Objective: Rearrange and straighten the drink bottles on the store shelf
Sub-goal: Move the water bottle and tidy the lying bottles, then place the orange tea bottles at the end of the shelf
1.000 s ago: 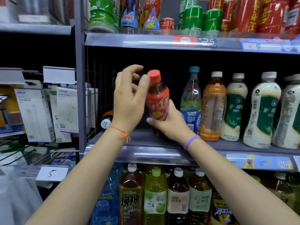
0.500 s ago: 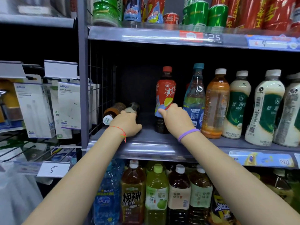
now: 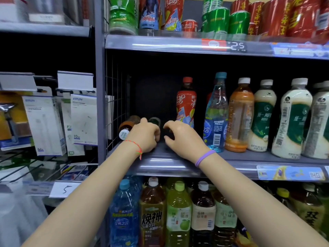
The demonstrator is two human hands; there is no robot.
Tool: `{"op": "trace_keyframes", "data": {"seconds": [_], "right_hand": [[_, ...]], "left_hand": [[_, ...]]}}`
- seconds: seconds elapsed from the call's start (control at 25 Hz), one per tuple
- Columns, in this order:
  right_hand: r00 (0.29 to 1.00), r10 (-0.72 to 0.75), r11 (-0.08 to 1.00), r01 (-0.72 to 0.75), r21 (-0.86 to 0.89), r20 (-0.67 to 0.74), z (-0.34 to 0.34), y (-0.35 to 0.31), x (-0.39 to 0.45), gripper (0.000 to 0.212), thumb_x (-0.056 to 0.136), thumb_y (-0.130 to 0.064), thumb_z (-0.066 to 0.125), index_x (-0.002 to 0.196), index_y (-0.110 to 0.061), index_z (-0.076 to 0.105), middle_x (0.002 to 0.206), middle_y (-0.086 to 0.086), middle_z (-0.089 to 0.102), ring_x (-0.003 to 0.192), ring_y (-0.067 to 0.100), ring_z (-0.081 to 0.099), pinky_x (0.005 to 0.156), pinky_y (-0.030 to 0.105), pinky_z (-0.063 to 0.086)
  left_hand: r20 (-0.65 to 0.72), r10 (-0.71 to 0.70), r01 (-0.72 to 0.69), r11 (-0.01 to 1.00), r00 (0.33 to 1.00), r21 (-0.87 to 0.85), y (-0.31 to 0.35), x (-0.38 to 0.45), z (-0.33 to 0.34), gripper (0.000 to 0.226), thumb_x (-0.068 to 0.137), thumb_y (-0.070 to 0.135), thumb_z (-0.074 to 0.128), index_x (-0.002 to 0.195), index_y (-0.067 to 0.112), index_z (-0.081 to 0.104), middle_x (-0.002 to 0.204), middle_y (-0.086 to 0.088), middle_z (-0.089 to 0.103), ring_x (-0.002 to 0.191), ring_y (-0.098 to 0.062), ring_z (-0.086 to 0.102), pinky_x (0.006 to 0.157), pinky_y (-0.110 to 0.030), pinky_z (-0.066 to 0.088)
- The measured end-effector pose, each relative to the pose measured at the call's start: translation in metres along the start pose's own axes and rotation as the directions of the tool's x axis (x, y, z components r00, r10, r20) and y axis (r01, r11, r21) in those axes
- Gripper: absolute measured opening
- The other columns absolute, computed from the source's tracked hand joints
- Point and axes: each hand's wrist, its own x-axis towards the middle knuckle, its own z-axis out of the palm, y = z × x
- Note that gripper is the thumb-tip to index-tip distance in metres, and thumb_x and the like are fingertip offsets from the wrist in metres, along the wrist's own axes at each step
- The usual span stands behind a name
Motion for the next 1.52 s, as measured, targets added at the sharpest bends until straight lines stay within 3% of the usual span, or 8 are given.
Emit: {"op": "trace_keyframes", "data": {"seconds": [0.36,0.56,0.68,0.84,1.0,1.16,1.36,1.52], "right_hand": [[0.962,0.152,0.826,0.002,0.563,-0.226,-0.009,-0.027,0.011,0.057,0.076,-0.044,0.078,0.118,-0.016,0.053,0.110,-0.005,0.067,0.101,0.011,0.063,0.084,0.034,0.055],[0.913,0.312,0.937,-0.250,0.243,-0.264,-0.020,-0.035,0.018,0.060,0.087,-0.062,0.060,0.115,-0.013,0.040,0.096,-0.002,0.058,0.080,0.023,0.058,0.066,0.036,0.048],[0.894,0.353,0.936,-0.339,0.098,-0.276,-0.016,-0.029,0.024,0.065,0.090,-0.061,0.056,0.119,-0.007,0.035,0.092,0.003,0.058,0.081,0.032,0.064,0.059,0.035,0.043],[0.900,0.350,0.921,-0.381,-0.078,-0.261,-0.009,-0.029,0.018,0.076,0.087,-0.065,0.055,0.127,-0.004,0.033,0.096,0.007,0.061,0.077,0.032,0.064,0.053,0.033,0.038],[0.895,0.356,0.826,-0.436,-0.358,-0.269,-0.016,-0.034,0.004,0.071,0.089,-0.077,0.030,0.080,-0.009,0.048,0.059,0.001,0.044,0.051,0.022,0.043,0.044,0.027,0.023],[0.831,-0.052,0.929,-0.163,-0.331,-0.555,-0.021,-0.041,-0.003,0.043,0.097,-0.038,0.043,0.061,-0.013,0.044,0.049,0.002,0.042,0.039,0.024,0.035,0.044,0.021,0.013],[0.952,-0.052,0.957,0.133,0.256,-0.301,-0.006,-0.054,0.001,0.033,0.091,-0.020,0.052,0.123,-0.018,0.054,0.106,0.001,0.062,0.093,0.020,0.060,0.076,0.041,0.052],[0.997,0.034,0.776,0.019,0.630,-0.073,0.000,-0.071,0.004,0.059,0.083,-0.037,0.075,0.127,-0.032,0.036,0.109,-0.015,0.060,0.096,-0.004,0.059,0.077,0.017,0.049]], "left_hand": [[-0.830,0.130,-0.579,0.774,0.543,-0.258,0.012,-0.034,-0.064,0.019,0.091,0.013,0.062,0.109,0.008,0.067,0.098,-0.008,0.060,0.080,-0.015,0.057,0.072,-0.022,0.047],[-0.261,-0.025,0.042,0.997,0.965,0.058,-0.033,-0.015,-0.023,0.037,0.095,0.020,0.048,0.130,0.010,0.051,0.123,-0.021,0.046,0.112,-0.041,0.050,0.093,-0.045,0.044],[0.116,-0.221,0.186,0.948,0.968,0.258,-0.043,-0.017,-0.007,0.050,0.096,0.037,0.049,0.138,0.013,0.039,0.143,-0.023,0.028,0.124,-0.043,0.042,0.102,-0.045,0.038],[0.161,-0.273,0.230,0.943,0.948,0.241,-0.044,-0.008,-0.012,0.047,0.096,0.034,0.049,0.140,0.019,0.040,0.143,-0.026,0.029,0.118,-0.043,0.051,0.100,-0.043,0.044],[0.109,-0.160,0.120,0.945,0.981,0.305,-0.038,-0.009,-0.014,0.033,0.092,0.012,0.050,0.123,0.019,0.057,0.129,-0.020,0.051,0.113,-0.038,0.056,0.091,-0.040,0.050],[-0.099,-0.014,0.042,0.958,0.995,0.285,-0.022,-0.026,-0.017,0.026,0.095,0.013,0.047,0.117,0.020,0.058,0.113,-0.016,0.053,0.095,-0.038,0.060,0.069,-0.037,0.043],[-0.665,0.179,-0.021,0.971,0.725,0.239,-0.004,-0.040,-0.049,0.025,0.098,0.033,0.049,0.112,0.015,0.060,0.087,-0.009,0.057,0.070,-0.032,0.063,0.048,-0.031,0.031],[-0.829,0.303,-0.204,0.951,0.469,0.233,-0.003,-0.039,-0.076,0.036,0.100,0.039,0.047,0.114,0.012,0.066,0.086,-0.010,0.063,0.072,-0.030,0.064,0.048,-0.037,0.044]]}}
